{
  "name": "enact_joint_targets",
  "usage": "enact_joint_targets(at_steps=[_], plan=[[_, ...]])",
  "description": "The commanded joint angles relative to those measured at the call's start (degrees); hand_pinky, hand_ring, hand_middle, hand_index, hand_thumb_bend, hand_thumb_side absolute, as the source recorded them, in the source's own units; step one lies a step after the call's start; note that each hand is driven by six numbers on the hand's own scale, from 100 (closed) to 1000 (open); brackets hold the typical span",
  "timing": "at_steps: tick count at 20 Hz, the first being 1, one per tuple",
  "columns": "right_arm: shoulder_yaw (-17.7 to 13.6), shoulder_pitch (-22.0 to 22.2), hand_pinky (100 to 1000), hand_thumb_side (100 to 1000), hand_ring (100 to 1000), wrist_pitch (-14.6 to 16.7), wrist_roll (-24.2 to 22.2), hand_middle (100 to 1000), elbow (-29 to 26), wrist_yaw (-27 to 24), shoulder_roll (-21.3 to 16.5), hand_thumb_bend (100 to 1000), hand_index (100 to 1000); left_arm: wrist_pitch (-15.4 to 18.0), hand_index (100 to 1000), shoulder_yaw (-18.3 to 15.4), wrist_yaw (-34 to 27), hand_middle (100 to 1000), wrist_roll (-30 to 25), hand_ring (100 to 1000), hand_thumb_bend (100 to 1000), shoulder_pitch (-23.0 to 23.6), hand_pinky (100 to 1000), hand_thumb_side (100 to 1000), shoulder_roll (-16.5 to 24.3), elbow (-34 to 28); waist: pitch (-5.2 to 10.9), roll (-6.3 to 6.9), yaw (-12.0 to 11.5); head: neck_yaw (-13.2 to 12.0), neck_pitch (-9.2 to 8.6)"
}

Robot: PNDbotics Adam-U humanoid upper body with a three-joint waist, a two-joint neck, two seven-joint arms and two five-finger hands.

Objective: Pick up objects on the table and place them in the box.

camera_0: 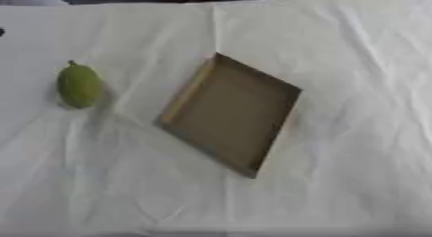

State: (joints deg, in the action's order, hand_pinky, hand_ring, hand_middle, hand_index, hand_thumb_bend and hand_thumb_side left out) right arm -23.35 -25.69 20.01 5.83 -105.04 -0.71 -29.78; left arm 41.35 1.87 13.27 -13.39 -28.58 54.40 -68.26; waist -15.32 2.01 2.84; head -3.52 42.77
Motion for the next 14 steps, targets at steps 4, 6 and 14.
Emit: enact_joint_targets(at_steps=[4,6,14], plan=[[-0.2,-0.6,723,271,632,0.1,-0.3,617,-0.5,-0.6,-1.0,100,747,-2.6,875,-0.6,-1.4,820,-5.9,762,100,-5.0,844,511,-3.2,-2.2,1.23,-0.17,0.0,0.0,0.12],[-0.2,-0.7,723,271,632,0.1,-0.4,617,-0.5,-0.7,-0.9,100,747,-3.2,874,-0.8,-1.3,821,-7.3,763,100,-6.7,848,500,-4.9,-2.4,1.22,-0.22,0.0,0.1,0.02],[-0.3,-0.5,724,275,632,-0.2,-0.4,617,-0.7,-0.8,-0.8,100,747,-2.5,875,-0.1,2.0,863,-13.0,861,100,-9.4,979,449,-8.8,0.2,1.17,0.09,0.2,0.0,0.14]])
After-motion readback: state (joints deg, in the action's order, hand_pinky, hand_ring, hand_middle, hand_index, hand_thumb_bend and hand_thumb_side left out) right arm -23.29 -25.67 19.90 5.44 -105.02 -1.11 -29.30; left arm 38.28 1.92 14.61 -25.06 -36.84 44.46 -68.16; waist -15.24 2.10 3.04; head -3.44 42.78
